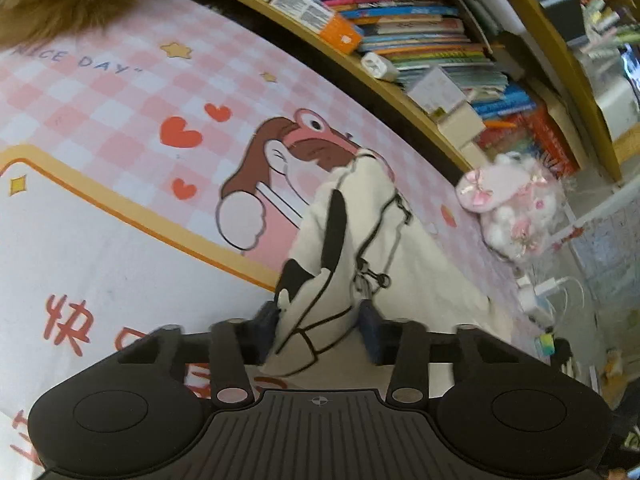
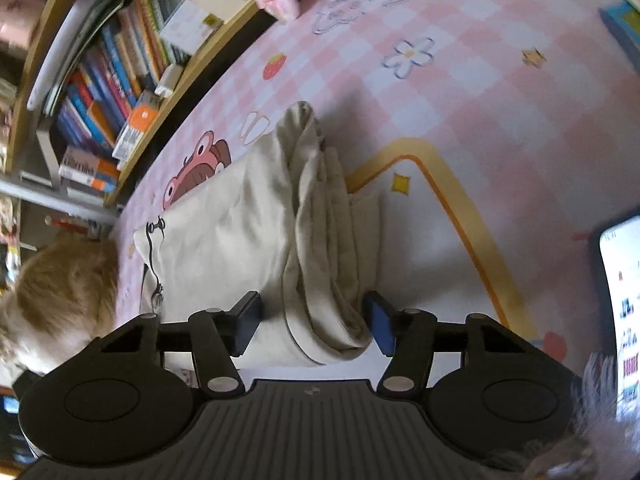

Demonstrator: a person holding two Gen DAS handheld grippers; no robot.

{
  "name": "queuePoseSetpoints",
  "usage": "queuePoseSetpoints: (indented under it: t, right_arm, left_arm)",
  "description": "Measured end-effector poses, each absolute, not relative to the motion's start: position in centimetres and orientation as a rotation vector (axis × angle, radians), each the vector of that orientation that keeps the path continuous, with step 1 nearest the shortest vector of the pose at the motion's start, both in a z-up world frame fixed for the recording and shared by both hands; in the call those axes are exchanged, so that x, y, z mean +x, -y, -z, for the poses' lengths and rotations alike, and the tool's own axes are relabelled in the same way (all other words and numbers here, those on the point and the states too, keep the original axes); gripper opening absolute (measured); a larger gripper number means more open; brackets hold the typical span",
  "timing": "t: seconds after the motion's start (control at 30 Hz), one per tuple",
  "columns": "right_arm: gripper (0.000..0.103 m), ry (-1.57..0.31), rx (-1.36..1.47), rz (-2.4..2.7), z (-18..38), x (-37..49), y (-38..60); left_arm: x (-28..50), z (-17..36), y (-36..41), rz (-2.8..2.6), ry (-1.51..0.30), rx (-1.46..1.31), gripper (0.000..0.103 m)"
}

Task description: Fold clothes

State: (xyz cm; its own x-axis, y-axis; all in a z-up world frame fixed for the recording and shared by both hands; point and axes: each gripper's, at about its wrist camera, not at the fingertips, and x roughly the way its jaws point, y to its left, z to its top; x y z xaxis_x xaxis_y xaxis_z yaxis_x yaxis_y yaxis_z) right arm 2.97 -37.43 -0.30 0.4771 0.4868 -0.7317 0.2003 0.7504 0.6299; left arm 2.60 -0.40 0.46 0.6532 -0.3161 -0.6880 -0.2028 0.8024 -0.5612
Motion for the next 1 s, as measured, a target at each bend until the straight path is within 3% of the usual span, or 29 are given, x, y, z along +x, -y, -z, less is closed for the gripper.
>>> queuePoseSetpoints:
  t: [0.07, 0.13, 0.27, 0.33, 0.37, 0.43, 0.47, 0.57, 0.7, 0.73, 0.77, 0.8, 0.83, 0.93, 1.0]
  right_arm:
    - [0.032, -1.065, 0.647, -0.208, -0.3, 3.0, 36.8]
    - [0.027, -0.997, 0.536, -0.236, -1.7, 2.5, 36.1]
    - [0.025, -0.936, 0.411, -0.276, -3.3, 1.9, 35.5]
    - [0.026, -0.975, 0.432, -0.266, -2.7, 2.3, 35.9]
    - [0.028, -1.0, 0.456, -0.256, -2.3, 2.5, 36.2]
    - [0.036, -1.029, 0.511, -0.239, -1.7, 2.9, 36.8]
    - [0.045, -1.038, 0.531, -0.23, -1.5, 3.1, 37.1]
    - [0.065, -1.051, 0.556, -0.189, -1.1, 3.6, 37.4]
    - [0.069, -1.054, 0.586, -0.202, -0.7, 4.1, 37.3]
    - [0.068, -1.056, 0.587, -0.214, -0.7, 4.3, 37.0]
    - [0.05, -1.059, 0.588, -0.227, -0.6, 4.4, 36.8]
    - [0.044, -1.059, 0.579, -0.235, -0.6, 4.5, 36.4]
    - [0.041, -1.056, 0.557, -0.237, -0.8, 4.5, 36.0]
    - [0.026, -1.005, 0.463, -0.26, -1.8, 4.0, 34.9]
    - [0.025, -0.998, 0.454, -0.258, -1.9, 3.8, 34.9]
  left_arm:
    - [2.0, -1.4, 0.8, 0.082, -0.85, -0.634, 0.021]
    - [1.4, -2.4, 1.5, 0.104, -0.829, -0.59, 0.021]
    - [1.4, -2.2, 1.6, 0.114, -0.87, -0.55, 0.022]
    - [1.6, -1.6, 1.1, 0.11, -0.891, -0.571, 0.031]
    - [1.7, -1.4, 0.9, 0.112, -0.896, -0.584, 0.034]
    - [2.0, -1.1, 0.6, 0.119, -0.898, -0.598, 0.055]
    - [2.2, -0.9, 0.4, 0.12, -0.899, -0.607, 0.058]
    - [2.8, -0.2, -0.3, 0.118, -0.902, -0.646, 0.059]
    - [3.5, 0.5, -0.4, 0.142, -0.89, -0.725, 0.057]
    - [3.7, 0.5, -0.2, 0.145, -0.889, -0.732, 0.054]
    - [3.8, 0.5, 0.1, 0.144, -0.897, -0.718, 0.047]
    - [3.9, 0.4, 0.5, 0.143, -0.905, -0.697, 0.032]
    - [4.0, 0.3, 0.8, 0.141, -0.906, -0.679, 0.025]
    - [3.3, -1.8, 2.5, 0.175, -0.841, -0.548, 0.021]
    - [3.0, -2.9, 3.5, 0.205, -0.815, -0.448, 0.021]
